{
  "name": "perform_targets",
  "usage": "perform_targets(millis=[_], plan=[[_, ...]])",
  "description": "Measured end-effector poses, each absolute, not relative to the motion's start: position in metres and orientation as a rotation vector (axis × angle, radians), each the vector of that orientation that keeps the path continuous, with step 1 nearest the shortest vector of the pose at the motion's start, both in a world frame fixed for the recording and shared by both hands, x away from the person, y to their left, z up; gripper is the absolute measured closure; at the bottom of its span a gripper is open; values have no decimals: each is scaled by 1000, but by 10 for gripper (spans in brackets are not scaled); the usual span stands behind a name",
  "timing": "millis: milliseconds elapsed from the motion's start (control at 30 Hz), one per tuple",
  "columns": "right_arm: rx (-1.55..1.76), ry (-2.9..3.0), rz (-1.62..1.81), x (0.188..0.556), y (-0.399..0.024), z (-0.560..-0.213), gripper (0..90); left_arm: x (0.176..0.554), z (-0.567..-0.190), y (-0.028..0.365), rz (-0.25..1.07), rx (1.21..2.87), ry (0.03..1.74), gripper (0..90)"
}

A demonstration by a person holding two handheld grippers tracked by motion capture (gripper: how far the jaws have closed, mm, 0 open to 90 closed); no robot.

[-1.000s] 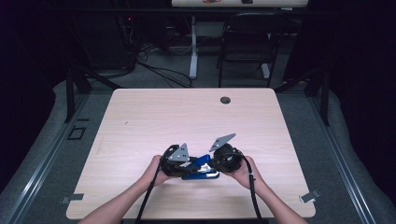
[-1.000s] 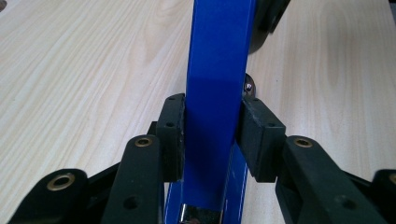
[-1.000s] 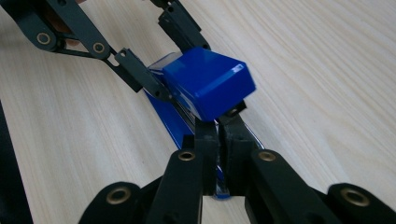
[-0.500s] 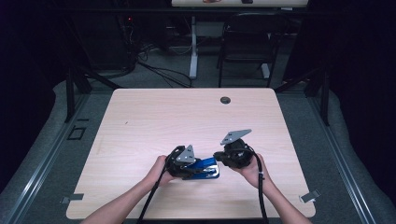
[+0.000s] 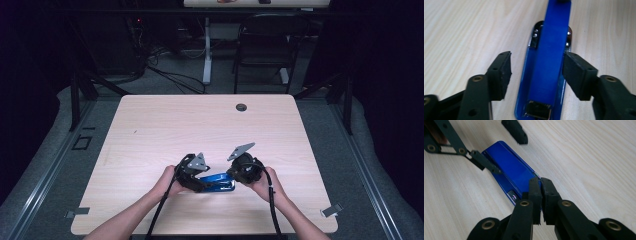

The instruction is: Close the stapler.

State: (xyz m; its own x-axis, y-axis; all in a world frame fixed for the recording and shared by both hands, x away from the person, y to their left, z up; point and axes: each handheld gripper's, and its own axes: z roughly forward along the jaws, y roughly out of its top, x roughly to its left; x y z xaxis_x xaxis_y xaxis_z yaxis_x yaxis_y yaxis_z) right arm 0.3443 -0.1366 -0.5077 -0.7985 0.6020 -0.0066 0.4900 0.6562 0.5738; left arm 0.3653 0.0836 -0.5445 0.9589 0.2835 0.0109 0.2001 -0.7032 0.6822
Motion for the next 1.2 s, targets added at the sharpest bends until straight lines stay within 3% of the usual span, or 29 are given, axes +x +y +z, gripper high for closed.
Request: perform_targets(millis=[267,700,833,967,1167,1200], plan=[[935,2691,846,348,-138,-514,887,374,-530,107,202,2283,453,159],[987,2694,871,349,-141,-518,900,381,-527,125,258,2225,587,123],[978,2685,879,349,-142,-518,860,382,-527,125,269,2231,594,122],[975,2646,941,349,-147,-511,747,383,-526,129,288,2217,624,111],[972,2609,919,347,-154,-505,457,384,-523,139,294,2185,682,91],[972,2609,919,347,-154,-505,457,384,-523,139,294,2185,682,88]])
